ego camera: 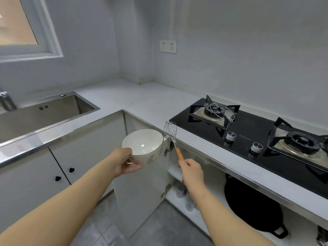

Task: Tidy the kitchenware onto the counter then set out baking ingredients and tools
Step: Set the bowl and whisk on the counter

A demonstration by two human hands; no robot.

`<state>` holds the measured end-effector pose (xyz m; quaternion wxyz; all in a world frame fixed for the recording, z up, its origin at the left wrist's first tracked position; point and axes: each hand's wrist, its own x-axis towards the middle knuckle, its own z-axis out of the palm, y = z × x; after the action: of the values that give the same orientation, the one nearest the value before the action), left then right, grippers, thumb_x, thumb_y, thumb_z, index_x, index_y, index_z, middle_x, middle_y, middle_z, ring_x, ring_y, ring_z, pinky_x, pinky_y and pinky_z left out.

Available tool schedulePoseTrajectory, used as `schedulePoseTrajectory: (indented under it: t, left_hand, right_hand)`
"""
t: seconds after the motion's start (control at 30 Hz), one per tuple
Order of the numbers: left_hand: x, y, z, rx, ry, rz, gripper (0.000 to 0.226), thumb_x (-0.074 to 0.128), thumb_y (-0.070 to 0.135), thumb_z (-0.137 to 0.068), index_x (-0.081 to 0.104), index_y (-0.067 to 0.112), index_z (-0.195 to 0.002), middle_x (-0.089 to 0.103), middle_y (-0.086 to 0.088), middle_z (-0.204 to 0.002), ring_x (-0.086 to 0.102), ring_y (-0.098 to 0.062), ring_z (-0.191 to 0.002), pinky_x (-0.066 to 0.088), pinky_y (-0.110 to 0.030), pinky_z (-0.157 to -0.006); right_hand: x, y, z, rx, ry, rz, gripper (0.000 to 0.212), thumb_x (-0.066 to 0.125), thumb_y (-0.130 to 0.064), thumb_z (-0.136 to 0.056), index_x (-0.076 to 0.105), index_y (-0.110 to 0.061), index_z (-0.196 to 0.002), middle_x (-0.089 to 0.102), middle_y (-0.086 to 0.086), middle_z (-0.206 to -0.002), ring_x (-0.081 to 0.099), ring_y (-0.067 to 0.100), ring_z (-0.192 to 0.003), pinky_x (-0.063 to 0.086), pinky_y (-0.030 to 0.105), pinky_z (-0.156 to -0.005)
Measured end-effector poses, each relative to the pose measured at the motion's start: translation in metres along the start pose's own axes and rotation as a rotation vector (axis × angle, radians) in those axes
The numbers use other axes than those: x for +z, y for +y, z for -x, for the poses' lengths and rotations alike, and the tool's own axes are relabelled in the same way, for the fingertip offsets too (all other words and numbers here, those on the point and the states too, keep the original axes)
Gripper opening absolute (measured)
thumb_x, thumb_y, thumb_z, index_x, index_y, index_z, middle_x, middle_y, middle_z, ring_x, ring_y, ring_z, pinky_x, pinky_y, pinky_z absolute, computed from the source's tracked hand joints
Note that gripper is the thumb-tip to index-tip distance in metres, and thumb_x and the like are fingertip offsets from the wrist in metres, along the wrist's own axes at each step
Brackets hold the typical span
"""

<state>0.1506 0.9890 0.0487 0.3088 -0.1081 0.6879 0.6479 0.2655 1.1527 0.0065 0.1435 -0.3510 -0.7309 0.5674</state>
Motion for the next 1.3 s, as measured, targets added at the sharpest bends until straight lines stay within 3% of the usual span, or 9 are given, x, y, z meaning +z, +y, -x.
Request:
schedulePoseTrajectory:
  t: [0.17, 0.3, 0.47, 0.57, 0.67, 0.87, 1.0, 1.17, 1.3]
  left_hand:
    - [-0.066, 0.036, -0.021, 0.039, 0.067, 0.047, 0.025, 0.031, -0.001, -0.092, 0.035, 0.005, -0.116, 0.053, -0.018, -0.080, 0.062, -0.029, -0.040, 0.050, -0.029, -0.034]
    - [-0.128, 0.066, -0.065, 0.056, 0.110, 0.031, 0.027, 0.031, 0.001, -0.093, 0.034, 0.007, -0.119, 0.054, -0.020, -0.081, 0.061, -0.026, -0.036, 0.051, -0.029, -0.037]
    - [-0.205, 0.108, -0.134, 0.079, 0.149, -0.027, 0.039, 0.033, 0.003, -0.091, 0.033, 0.000, -0.131, 0.060, -0.027, -0.093, 0.062, -0.032, -0.061, 0.053, -0.029, -0.037]
    - [-0.242, 0.134, -0.168, 0.068, 0.142, -0.009, 0.040, 0.034, 0.004, -0.091, 0.033, 0.003, -0.131, 0.057, -0.021, -0.076, 0.059, -0.031, -0.061, 0.052, -0.029, -0.038]
    - [-0.265, 0.156, -0.200, 0.069, 0.149, -0.006, 0.039, 0.033, 0.001, -0.090, 0.036, 0.004, -0.130, 0.049, -0.014, -0.074, 0.056, -0.030, -0.060, 0.052, -0.029, -0.039]
    - [-0.275, 0.189, -0.260, 0.030, 0.127, 0.036, 0.041, 0.031, -0.002, -0.089, 0.036, 0.002, -0.130, 0.051, -0.016, -0.081, 0.056, -0.029, -0.059, 0.052, -0.032, -0.037]
    - [-0.270, 0.218, -0.315, 0.012, 0.142, 0.001, 0.045, 0.036, 0.000, -0.089, 0.035, 0.003, -0.134, 0.049, -0.022, -0.122, 0.061, -0.033, -0.066, 0.056, -0.035, -0.047]
    - [-0.244, 0.261, -0.394, -0.003, 0.122, 0.073, 0.037, 0.034, -0.004, -0.088, 0.037, -0.002, -0.125, 0.049, -0.023, -0.093, 0.054, -0.033, -0.059, 0.053, -0.038, -0.040]
    - [-0.215, 0.303, -0.459, -0.023, 0.157, 0.030, 0.025, 0.037, -0.002, -0.087, 0.044, -0.004, -0.111, 0.055, -0.023, -0.086, 0.058, -0.033, -0.054, 0.052, -0.034, -0.040]
  right_hand:
    - [0.077, -0.046, -0.020, -0.043, -0.051, -0.035, 0.046, 0.049, -0.056, -0.088, 0.052, -0.013, -0.073, 0.043, 0.001, -0.058, 0.042, 0.018, -0.058, 0.042, 0.030, -0.064]
    - [0.163, -0.082, -0.041, -0.017, -0.104, -0.122, 0.043, 0.050, -0.049, -0.091, 0.055, -0.009, -0.076, 0.042, -0.001, -0.056, 0.041, 0.016, -0.052, 0.043, 0.026, -0.057]
    - [0.272, -0.122, -0.064, 0.072, -0.115, -0.238, 0.032, 0.052, -0.033, -0.093, 0.052, -0.006, -0.076, 0.037, 0.002, -0.054, 0.034, 0.016, -0.049, 0.037, 0.026, -0.049]
    - [0.326, -0.145, -0.083, 0.111, -0.111, -0.276, 0.033, 0.051, -0.033, -0.094, 0.052, -0.008, -0.072, 0.036, 0.001, -0.051, 0.032, 0.015, -0.046, 0.035, 0.023, -0.045]
    - [0.367, -0.159, -0.104, 0.150, -0.081, -0.314, 0.040, 0.052, -0.040, -0.093, 0.047, -0.012, -0.065, 0.035, 0.000, -0.047, 0.031, 0.015, -0.045, 0.033, 0.022, -0.043]
    - [0.411, -0.170, -0.156, 0.189, -0.045, -0.300, 0.045, 0.045, -0.049, -0.094, 0.047, -0.009, -0.073, 0.037, 0.002, -0.054, 0.032, 0.015, -0.047, 0.035, 0.024, -0.045]
    - [0.427, -0.178, -0.208, 0.177, -0.041, -0.275, 0.042, 0.044, -0.046, -0.095, 0.045, -0.010, -0.072, 0.040, 0.002, -0.055, 0.035, 0.016, -0.048, 0.037, 0.027, -0.050]
    - [0.432, -0.194, -0.302, 0.139, 0.001, -0.226, 0.047, 0.040, -0.051, -0.095, 0.044, -0.010, -0.072, 0.042, 0.003, -0.056, 0.038, 0.017, -0.047, 0.038, 0.029, -0.054]
    - [0.428, -0.211, -0.385, 0.148, 0.007, -0.175, 0.050, 0.038, -0.053, -0.094, 0.038, -0.010, -0.070, 0.042, 0.004, -0.059, 0.039, 0.017, -0.050, 0.038, 0.029, -0.055]
